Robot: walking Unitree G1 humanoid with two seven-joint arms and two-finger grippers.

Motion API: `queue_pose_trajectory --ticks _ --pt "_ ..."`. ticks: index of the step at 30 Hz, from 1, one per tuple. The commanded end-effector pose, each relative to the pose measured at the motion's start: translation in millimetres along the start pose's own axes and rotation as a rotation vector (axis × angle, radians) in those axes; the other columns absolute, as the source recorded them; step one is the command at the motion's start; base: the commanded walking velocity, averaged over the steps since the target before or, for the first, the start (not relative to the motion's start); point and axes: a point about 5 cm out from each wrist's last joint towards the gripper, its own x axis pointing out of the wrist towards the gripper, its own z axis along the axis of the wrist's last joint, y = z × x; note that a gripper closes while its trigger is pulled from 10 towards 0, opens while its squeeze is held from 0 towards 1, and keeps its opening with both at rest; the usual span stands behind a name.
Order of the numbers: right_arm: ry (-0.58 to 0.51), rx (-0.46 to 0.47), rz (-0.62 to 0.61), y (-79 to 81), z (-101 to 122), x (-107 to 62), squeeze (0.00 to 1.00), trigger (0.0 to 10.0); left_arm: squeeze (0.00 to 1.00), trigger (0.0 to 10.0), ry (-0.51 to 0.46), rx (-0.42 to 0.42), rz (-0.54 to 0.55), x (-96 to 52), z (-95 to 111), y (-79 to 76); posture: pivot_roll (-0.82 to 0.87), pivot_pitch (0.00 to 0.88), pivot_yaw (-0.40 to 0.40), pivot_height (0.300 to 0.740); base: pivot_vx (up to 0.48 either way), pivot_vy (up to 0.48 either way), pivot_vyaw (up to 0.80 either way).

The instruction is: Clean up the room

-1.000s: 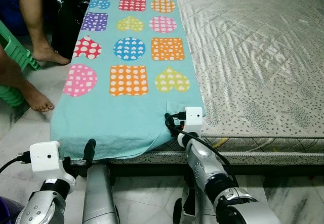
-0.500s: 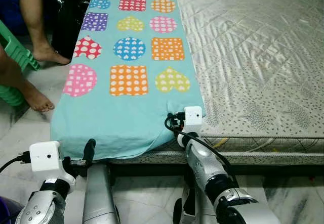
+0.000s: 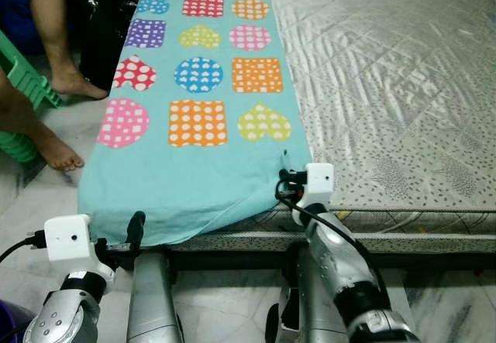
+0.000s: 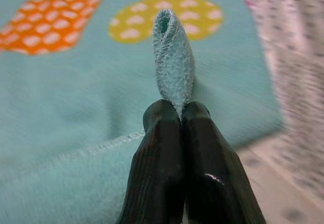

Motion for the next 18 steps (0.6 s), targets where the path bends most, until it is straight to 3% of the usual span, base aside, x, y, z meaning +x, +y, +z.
queue_pose_trajectory --ticks 1,18 --pt "0.017 -0.006 -0.013 -4.2 -2 -5.2 0.0 0.0 0.0 10.0 0.013 0.0 -0.001 -0.5 -4 1.1 0.18 0.176 -0.048 0.52 0.0 0.0 0.0" --pt "0.124 -0.006 0.012 -18.5 -6 -72.6 0.0 0.0 0.0 10.0 0.008 -0.003 -0.044 12.1 -5 -1.4 0.12 0.135 -0.032 0.52 0.0 0.0 0.0"
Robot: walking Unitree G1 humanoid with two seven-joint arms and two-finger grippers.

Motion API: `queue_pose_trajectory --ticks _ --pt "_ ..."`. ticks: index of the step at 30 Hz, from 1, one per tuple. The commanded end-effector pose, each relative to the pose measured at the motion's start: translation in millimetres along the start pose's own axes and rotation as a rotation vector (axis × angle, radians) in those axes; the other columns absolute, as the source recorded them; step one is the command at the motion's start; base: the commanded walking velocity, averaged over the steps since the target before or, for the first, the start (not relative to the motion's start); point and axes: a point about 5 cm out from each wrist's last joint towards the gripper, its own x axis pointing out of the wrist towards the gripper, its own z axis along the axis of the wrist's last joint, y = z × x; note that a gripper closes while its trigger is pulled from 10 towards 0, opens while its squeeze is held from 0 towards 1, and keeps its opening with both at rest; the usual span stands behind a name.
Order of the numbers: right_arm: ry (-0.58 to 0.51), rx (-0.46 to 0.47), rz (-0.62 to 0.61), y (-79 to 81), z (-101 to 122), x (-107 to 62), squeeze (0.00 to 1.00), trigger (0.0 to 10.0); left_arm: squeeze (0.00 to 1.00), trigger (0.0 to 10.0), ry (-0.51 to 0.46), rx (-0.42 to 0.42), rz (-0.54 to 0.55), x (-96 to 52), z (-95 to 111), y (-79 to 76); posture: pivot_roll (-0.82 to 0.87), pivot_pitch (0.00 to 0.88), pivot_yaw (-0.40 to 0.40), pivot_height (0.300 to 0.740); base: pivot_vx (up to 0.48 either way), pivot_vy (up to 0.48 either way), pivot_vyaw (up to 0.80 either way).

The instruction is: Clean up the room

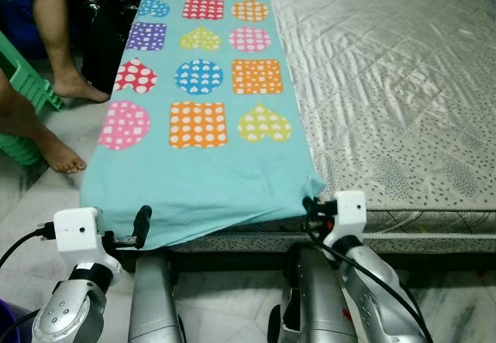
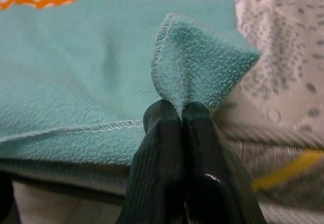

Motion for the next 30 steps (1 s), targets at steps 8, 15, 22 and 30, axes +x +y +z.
queue_pose_trajectory --ticks 8,15,22,30 --pt "0.069 0.018 -0.044 -7.1 -5 -23.4 0.0 3.2 0.0 10.0 0.023 0.002 -0.043 7.7 -5 -2.4 0.08 0.117 -0.008 0.52 0.0 0.0 0.0" --pt "0.183 0.013 -0.055 -8.7 -10 -27.1 1.0 10.0 0.0 10.0 0.021 0.002 -0.074 17.7 -5 -7.6 0.08 0.108 -0.002 0.52 0.0 0.0 0.0" --pt "0.245 -0.02 -0.102 -13.9 -12 -23.6 1.0 10.0 0.0 10.0 0.03 0.003 -0.078 18.8 -7 -7.7 0.08 0.103 -0.01 0.52 0.0 0.0 0.0" --pt "0.248 -0.155 -0.237 -32.8 -3 -24.2 1.0 10.0 0.0 10.0 0.026 -0.001 -0.08 22.8 -8 -8.5 0.07 0.098 -0.014 0.52 0.0 0.0 0.0"
